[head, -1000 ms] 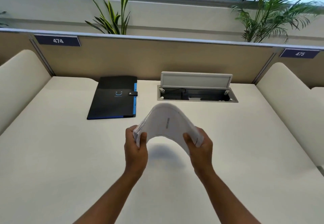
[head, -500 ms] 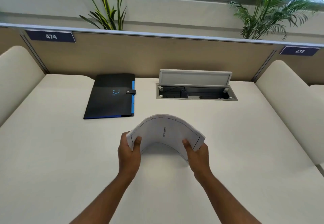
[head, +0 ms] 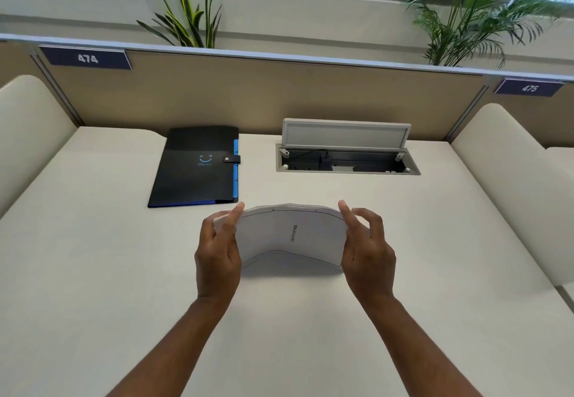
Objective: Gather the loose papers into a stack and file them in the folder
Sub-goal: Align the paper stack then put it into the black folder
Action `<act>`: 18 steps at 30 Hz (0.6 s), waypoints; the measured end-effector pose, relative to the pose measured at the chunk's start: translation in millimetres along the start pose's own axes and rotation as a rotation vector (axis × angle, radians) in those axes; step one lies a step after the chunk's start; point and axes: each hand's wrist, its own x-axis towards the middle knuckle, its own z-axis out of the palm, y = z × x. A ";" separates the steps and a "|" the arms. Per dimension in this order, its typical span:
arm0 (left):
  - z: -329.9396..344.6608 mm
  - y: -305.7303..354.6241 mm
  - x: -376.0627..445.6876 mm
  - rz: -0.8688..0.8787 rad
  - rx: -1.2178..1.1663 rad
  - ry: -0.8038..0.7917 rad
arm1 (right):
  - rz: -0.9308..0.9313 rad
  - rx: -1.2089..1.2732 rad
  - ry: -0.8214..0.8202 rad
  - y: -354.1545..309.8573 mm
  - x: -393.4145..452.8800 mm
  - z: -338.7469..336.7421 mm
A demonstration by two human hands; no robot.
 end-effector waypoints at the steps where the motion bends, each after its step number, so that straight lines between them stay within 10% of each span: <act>1: -0.5 -0.4 0.6 -0.005 -0.008 -0.004 | -0.010 0.001 -0.005 0.7 0.0 0.4; 5: -1.7 0.6 -0.3 -0.107 -0.104 -0.036 | 0.080 0.238 0.012 3.7 -0.4 3.3; 12: 9.3 -3.4 -0.2 -0.594 -0.394 -0.152 | 0.869 1.001 -0.277 14.1 -2.7 23.9; 18: 11.0 1.8 -1.9 -0.660 -0.328 -0.130 | 0.894 1.009 -0.158 9.2 -7.3 28.5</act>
